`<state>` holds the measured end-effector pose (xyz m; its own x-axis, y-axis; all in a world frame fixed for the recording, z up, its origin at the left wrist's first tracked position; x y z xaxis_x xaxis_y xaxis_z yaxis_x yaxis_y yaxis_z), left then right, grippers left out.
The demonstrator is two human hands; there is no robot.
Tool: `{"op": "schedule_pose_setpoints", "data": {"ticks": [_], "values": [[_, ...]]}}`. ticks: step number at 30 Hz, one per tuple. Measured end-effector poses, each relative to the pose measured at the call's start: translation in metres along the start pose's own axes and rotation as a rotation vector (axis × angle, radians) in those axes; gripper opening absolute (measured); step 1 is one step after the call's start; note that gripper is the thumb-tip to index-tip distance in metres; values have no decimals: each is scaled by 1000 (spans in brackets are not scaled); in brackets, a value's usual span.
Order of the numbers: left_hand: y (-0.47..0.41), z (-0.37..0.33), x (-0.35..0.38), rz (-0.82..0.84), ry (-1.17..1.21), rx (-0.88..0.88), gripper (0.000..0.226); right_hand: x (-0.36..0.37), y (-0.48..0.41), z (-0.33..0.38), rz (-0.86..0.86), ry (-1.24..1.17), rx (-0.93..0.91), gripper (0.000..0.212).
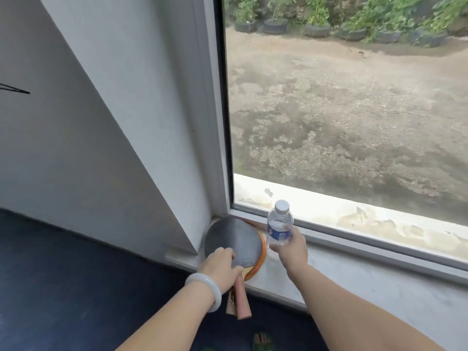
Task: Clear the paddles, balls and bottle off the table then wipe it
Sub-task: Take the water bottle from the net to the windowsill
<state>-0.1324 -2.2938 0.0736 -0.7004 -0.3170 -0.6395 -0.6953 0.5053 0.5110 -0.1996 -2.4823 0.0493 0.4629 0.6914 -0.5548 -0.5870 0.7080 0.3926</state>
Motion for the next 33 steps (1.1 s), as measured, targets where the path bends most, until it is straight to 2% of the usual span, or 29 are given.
{"op": "schedule_pose_setpoints", "data": {"ticks": [4,9,15,22,25,28,33], "values": [[-4,-11,10,-17,26,-33,38,2,-16,-9,48,42,-36,45],[-8,-20,15,-43,54,-76,39,0,-25,-28,113,246,48,59],[-6,-25,12,-72,70,-106,45,2,-33,-28,156,181,63,53],[-2,-26,17,-64,56,-119,43,0,-30,-33,171,203,110,57],[-2,-29,21,-65,49,-116,41,2,-23,-33,194,235,189,41],[-1,-33,24,-70,43,-118,41,12,-13,-29,338,301,238,33],[7,-26,21,-111,86,-141,43,32,0,-6,450,431,25,18]]}}
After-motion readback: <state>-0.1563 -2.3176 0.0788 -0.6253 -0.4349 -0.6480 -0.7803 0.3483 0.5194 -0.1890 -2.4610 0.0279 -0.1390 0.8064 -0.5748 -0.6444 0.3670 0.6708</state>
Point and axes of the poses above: each hand's wrist, its own y-axis away from the middle knuckle, its own x-axis out of the palm, z = x × y, the point moved 2 cm from there along -y, towards the middle knuckle, and after that the axes turned 12 degrees about y, right-handed, at the moved point
